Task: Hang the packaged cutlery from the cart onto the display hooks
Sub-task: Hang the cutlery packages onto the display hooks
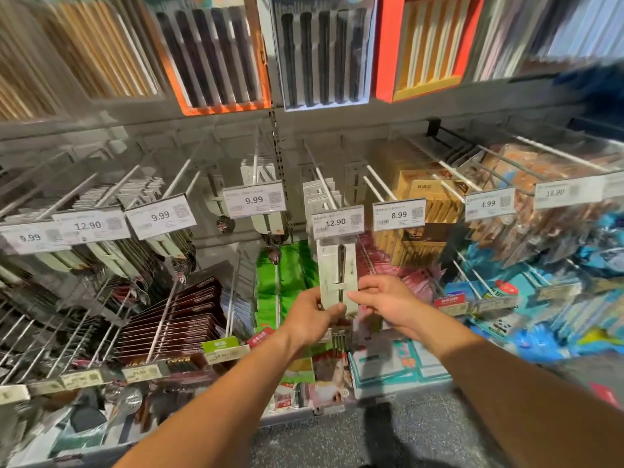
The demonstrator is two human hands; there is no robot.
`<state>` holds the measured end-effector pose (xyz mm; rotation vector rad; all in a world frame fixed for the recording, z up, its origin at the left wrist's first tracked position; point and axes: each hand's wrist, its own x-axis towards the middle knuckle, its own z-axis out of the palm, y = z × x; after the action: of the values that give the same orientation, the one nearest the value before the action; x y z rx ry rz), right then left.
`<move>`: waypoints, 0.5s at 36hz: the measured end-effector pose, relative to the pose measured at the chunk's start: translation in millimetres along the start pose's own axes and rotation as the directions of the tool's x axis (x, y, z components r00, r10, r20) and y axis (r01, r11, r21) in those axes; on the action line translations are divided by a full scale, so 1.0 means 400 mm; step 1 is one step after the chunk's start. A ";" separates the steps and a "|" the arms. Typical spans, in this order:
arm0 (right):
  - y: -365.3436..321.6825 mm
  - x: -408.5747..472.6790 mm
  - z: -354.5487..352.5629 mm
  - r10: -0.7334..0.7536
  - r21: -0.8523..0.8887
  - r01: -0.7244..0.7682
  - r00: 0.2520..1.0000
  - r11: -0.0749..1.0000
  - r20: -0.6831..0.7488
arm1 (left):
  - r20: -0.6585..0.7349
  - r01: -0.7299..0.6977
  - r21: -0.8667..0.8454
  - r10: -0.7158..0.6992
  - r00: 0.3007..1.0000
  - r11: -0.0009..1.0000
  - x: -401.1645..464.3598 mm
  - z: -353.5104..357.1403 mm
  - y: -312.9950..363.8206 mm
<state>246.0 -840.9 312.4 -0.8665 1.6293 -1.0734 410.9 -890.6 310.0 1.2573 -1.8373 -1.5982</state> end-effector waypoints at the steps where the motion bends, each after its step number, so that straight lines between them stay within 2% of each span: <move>1: 0.003 -0.004 -0.006 -0.004 0.014 0.005 1.000 1.000 -0.010 | -0.008 -0.002 0.012 0.002 1.000 1.000 0.003 0.001 -0.002; 10: -0.015 -0.010 -0.014 -0.065 0.046 0.068 0.996 0.997 -0.061 | -0.089 -0.057 0.089 0.065 0.994 0.994 0.046 0.021 -0.011; 18: -0.003 0.022 -0.016 -0.037 -0.007 0.037 0.998 0.999 -0.054 | -0.042 -0.065 0.153 0.072 0.996 0.986 0.070 0.003 -0.015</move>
<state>237.5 -847.8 311.6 -0.8819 1.6679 -1.1268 397.8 -912.5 297.1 1.2698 -1.9812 -1.4030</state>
